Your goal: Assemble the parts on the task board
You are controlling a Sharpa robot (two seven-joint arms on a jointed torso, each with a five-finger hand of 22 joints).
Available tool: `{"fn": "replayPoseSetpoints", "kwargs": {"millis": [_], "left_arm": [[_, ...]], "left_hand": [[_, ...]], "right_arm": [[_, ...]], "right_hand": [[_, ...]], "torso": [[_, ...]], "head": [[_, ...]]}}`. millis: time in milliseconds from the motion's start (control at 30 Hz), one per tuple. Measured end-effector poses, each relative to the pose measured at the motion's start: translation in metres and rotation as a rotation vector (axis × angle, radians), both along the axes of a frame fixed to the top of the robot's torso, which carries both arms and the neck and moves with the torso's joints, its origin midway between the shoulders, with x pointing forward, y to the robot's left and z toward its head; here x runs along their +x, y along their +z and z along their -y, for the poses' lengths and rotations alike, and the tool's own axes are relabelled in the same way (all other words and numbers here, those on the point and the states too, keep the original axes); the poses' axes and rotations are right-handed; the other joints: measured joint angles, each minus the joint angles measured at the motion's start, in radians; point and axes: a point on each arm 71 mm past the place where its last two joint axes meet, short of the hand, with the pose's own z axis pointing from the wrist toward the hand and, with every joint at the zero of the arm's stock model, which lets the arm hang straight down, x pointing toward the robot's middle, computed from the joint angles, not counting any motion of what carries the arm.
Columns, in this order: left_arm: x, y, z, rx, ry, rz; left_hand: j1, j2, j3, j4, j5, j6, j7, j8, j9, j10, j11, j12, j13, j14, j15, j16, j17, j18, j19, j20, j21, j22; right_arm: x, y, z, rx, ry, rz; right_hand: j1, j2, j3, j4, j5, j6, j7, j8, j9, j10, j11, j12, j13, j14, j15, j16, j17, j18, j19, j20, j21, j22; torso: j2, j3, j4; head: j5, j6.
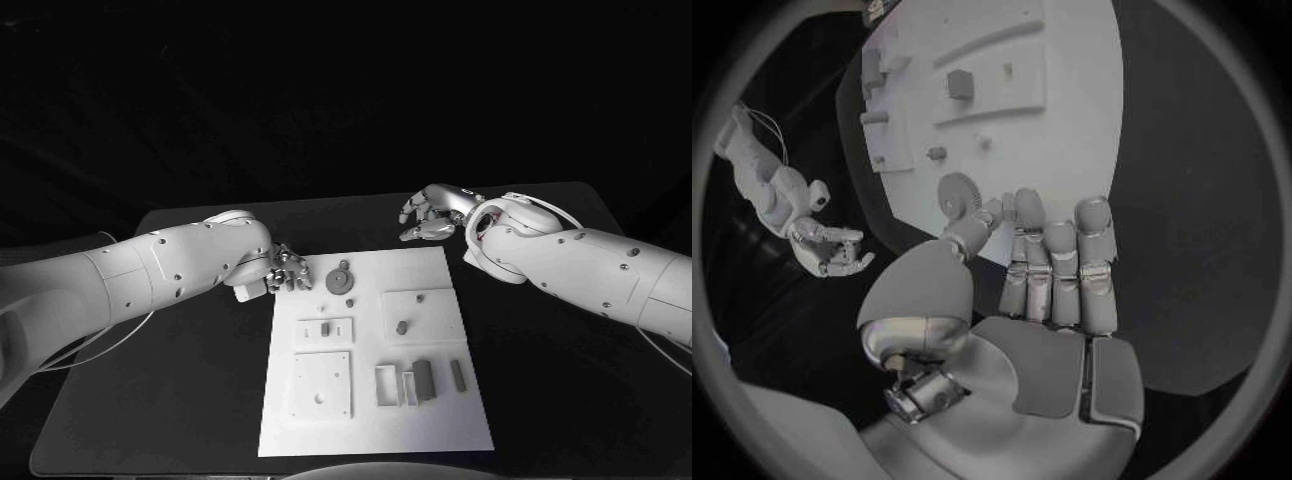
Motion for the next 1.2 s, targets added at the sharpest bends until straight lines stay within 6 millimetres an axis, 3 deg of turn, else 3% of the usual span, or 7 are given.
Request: {"fn": "replayPoseSetpoints", "kwargs": {"millis": [500,1200], "left_arm": [[-0.039,0.003,-0.027,-0.088,0.046,-0.038],[-0.076,-0.004,-0.012,-0.088,0.009,-0.054]], "left_hand": [[0.004,-0.004,0.006,0.001,-0.005,0.007,-0.007,0.001,0.000,0.011,-0.004,0.008,0.003,0.002,0.002,0.009,0.003,0.000,0.006,-0.002,0.004,0.000],[0.004,-0.004,0.005,0.001,-0.002,0.018,-0.011,0.001,0.000,0.023,-0.009,0.012,0.006,0.009,0.001,0.016,0.005,0.000,0.011,-0.004,0.012,0.000]], "right_arm": [[0.000,0.000,0.004,-0.003,-0.007,-0.001],[0.000,0.000,0.005,-0.004,-0.008,-0.003]], "right_hand": [[0.000,0.000,0.000,0.000,0.000,0.000,0.000,0.000,0.000,0.000,0.000,0.000,0.000,-0.001,0.001,0.000,0.000,0.000,-0.002,0.002,0.000,0.000],[-0.004,-0.004,0.000,0.006,0.000,0.000,0.000,0.000,0.000,0.000,0.000,0.000,-0.001,-0.003,0.003,0.000,0.000,0.000,0.000,0.000,0.000,0.000]], "torso": [[-0.002,0.0000,0.0025],[0.000,-0.0006,0.0012]], "head": [[0.004,-0.005],[0.016,-0.022]]}}
